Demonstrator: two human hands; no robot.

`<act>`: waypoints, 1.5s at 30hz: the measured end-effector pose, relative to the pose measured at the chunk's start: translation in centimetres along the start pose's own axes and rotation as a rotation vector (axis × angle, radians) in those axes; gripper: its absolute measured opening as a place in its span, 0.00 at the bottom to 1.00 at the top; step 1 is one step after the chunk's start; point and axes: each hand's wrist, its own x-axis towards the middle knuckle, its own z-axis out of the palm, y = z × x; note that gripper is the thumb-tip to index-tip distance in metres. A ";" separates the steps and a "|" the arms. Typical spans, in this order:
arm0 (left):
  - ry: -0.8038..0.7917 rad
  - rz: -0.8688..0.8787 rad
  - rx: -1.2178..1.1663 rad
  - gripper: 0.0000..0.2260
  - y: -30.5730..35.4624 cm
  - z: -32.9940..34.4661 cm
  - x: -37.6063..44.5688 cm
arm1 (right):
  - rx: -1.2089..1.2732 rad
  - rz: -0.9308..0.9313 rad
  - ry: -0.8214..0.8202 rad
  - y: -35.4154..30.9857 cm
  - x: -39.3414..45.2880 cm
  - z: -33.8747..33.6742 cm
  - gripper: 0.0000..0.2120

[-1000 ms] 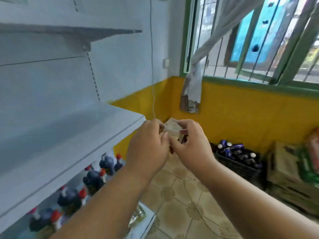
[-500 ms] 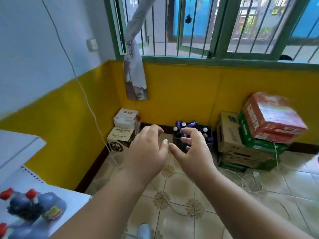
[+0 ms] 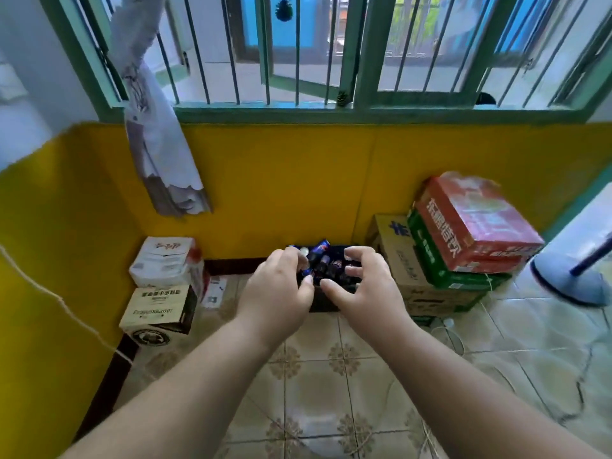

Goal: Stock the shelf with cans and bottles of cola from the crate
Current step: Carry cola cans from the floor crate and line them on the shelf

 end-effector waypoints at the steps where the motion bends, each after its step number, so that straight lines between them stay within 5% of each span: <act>1: -0.023 0.000 -0.001 0.11 -0.4 0.7 1.5 | 0.013 0.012 0.008 0.5 1.4 0.2 0.28; 15: -0.244 -0.197 0.055 0.12 -7.9 12.9 25.5 | 0.006 0.080 -0.155 11.6 31.1 5.6 0.23; 24: -0.330 -0.546 -0.193 0.18 -14.4 20.9 39.3 | -0.070 0.237 -0.319 18.4 47.1 12.4 0.26; 34: -0.385 -1.115 -0.578 0.17 -31.8 39.4 45.0 | -0.164 0.549 -0.424 38.0 52.9 30.5 0.25; 40: -0.524 -0.985 -0.500 0.11 -39.6 48.4 43.7 | -0.151 0.750 -0.444 48.4 54.5 41.0 0.28; 45: -0.549 -0.989 -0.480 0.14 -42.5 52.9 43.4 | -0.421 0.650 -0.537 53.7 55.1 46.6 0.40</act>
